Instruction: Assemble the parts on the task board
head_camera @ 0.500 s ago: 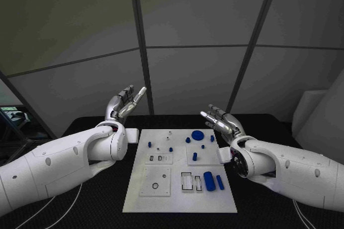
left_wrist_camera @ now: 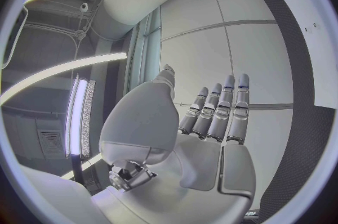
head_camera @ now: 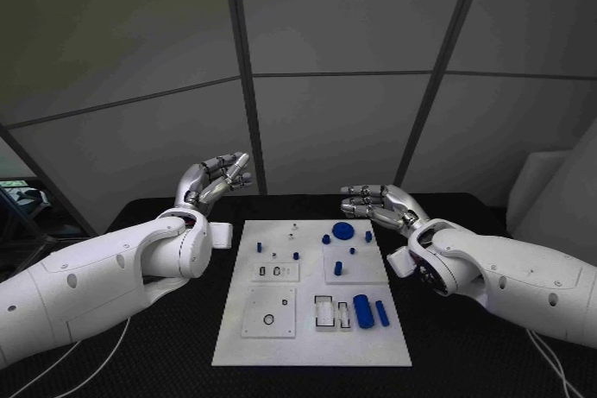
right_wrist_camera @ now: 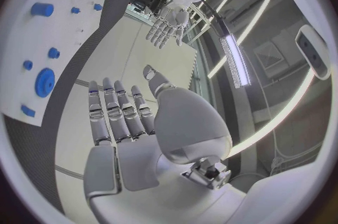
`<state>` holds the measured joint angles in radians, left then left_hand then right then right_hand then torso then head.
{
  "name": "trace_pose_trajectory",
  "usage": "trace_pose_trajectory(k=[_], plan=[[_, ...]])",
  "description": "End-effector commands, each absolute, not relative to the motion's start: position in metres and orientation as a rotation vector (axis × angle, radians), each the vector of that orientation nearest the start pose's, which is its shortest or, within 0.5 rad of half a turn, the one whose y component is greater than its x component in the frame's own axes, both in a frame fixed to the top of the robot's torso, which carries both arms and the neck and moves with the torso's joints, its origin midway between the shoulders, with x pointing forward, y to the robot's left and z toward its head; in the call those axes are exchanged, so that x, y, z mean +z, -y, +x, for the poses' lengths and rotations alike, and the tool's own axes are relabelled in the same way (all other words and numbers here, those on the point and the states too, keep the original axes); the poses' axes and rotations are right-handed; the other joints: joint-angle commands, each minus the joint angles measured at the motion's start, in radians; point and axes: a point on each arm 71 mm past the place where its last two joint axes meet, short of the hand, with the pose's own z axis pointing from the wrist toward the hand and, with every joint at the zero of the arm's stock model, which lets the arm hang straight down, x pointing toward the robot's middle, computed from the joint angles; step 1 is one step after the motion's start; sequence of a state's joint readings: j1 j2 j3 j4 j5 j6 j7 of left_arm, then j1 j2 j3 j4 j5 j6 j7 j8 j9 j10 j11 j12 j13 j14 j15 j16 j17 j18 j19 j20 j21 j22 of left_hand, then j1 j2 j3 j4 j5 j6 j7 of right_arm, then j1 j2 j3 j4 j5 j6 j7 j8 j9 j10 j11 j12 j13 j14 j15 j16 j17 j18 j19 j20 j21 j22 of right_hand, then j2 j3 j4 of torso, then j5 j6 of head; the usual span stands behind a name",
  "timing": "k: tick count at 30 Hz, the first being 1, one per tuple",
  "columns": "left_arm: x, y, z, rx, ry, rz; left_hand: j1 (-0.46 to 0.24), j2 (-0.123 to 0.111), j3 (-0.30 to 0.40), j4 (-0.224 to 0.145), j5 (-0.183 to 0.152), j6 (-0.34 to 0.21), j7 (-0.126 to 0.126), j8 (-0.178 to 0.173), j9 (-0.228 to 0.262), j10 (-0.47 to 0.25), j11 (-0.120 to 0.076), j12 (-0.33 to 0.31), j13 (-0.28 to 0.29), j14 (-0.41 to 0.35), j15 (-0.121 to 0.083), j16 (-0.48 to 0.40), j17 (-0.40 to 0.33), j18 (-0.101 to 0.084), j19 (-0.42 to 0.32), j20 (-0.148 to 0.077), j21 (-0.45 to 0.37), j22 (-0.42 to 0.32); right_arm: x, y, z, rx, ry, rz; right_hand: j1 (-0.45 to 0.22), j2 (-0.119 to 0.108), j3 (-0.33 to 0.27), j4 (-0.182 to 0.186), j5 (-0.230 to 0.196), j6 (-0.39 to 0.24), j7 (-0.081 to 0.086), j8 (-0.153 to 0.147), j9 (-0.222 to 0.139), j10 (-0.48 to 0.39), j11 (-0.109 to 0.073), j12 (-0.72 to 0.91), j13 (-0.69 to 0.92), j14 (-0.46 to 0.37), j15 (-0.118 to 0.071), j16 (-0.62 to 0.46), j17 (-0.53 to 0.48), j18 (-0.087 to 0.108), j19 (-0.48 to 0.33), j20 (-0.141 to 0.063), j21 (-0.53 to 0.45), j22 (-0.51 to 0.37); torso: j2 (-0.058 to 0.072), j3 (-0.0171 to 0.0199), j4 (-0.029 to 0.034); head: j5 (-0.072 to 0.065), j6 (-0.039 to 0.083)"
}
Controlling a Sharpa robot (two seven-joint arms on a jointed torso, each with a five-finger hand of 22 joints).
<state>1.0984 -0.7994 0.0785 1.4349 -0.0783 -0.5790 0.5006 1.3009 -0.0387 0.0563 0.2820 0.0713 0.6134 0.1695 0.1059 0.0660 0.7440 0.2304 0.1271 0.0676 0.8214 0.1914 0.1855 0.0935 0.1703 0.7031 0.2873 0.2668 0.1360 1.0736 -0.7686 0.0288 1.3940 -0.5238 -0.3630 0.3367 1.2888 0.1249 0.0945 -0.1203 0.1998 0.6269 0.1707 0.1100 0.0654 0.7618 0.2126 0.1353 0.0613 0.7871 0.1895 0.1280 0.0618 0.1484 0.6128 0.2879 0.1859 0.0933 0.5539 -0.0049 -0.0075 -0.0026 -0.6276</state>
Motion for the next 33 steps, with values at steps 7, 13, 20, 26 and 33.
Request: trace_pose_trajectory(k=[7,13,20,26,33], plan=[[-0.179,-0.220,0.495,-1.441,-1.267,-0.998,0.042,0.030,-0.031,-0.032,-0.007,0.233,0.068,0.048,0.008,0.190,-0.041,0.019,-0.001,0.181,-0.051,0.011,0.029,0.016,0.203,-0.041,0.059,0.001,-0.196,0.203,0.498,1.110,-1.557,0.130,0.015,-0.041,0.116,-0.042,0.021,0.316,0.034,0.013,0.001,0.305,-0.055,-0.029,0.001,0.302,-0.062,0.004,0.014,0.038,0.204,-0.035,0.058,-0.007,0.017,0.0018,0.0058,-0.005,0.001],[-0.172,-0.215,0.482,-1.481,-1.293,-0.977,0.073,0.036,-0.045,-0.059,-0.007,0.263,0.056,0.048,0.003,0.236,-0.056,0.009,0.000,0.249,-0.070,0.007,0.057,0.015,0.280,-0.062,0.068,-0.009,-0.176,0.199,0.505,0.994,-1.545,-0.067,0.015,-0.087,0.187,-0.063,0.016,0.353,0.025,-0.003,0.002,0.356,-0.069,-0.062,0.001,0.379,-0.084,-0.002,0.024,0.039,0.269,-0.058,0.078,-0.010,0.048,-0.0020,0.0096,-0.011,0.001],[-0.166,-0.213,0.469,-1.516,-1.314,-0.969,0.081,0.036,-0.049,-0.068,-0.006,0.270,0.055,0.048,0.003,0.247,-0.058,0.006,0.001,0.254,-0.072,0.002,0.062,0.014,0.287,-0.065,0.067,-0.012,-0.160,0.192,0.511,0.804,-1.553,-0.236,0.019,-0.131,0.192,-0.074,-0.004,0.385,0.005,-0.011,0.003,0.379,-0.094,-0.073,0.001,0.572,-0.144,0.071,0.073,0.037,0.445,-0.136,0.210,0.049,0.085,-0.0050,0.0199,-0.019,0.005],[-0.162,-0.210,0.458,-1.548,-1.329,-0.978,0.082,0.036,-0.050,-0.070,-0.006,0.269,0.057,0.046,0.002,0.247,-0.057,0.004,0.001,0.253,-0.071,-0.001,0.064,0.014,0.287,-0.065,0.065,-0.014,-0.155,0.188,0.514,0.677,-1.557,-0.274,0.016,-0.152,0.169,-0.054,-0.011,0.399,-0.012,-0.028,0.002,0.371,-0.112,-0.071,0.004,0.728,-0.181,0.237,0.172,0.031,0.555,-0.190,0.366,0.134,0.121,-0.0075,0.0297,-0.036,0.016],[-0.158,-0.207,0.449,-1.571,-1.330,-0.973,0.082,0.037,-0.051,-0.070,-0.006,0.269,0.060,0.044,0.002,0.247,-0.055,0.002,0.000,0.253,-0.070,-0.002,0.065,0.014,0.288,-0.065,0.064,-0.015,-0.153,0.187,0.515,0.598,-1.556,-0.286,0.007,-0.177,0.193,-0.010,-0.002,0.402,-0.016,-0.044,0.002,0.363,-0.115,-0.069,0.005,0.716,-0.182,0.816,0.611,0.028,0.577,-0.196,0.582,0.274,0.156,-0.0099,0.0368,-0.041,0.019]])
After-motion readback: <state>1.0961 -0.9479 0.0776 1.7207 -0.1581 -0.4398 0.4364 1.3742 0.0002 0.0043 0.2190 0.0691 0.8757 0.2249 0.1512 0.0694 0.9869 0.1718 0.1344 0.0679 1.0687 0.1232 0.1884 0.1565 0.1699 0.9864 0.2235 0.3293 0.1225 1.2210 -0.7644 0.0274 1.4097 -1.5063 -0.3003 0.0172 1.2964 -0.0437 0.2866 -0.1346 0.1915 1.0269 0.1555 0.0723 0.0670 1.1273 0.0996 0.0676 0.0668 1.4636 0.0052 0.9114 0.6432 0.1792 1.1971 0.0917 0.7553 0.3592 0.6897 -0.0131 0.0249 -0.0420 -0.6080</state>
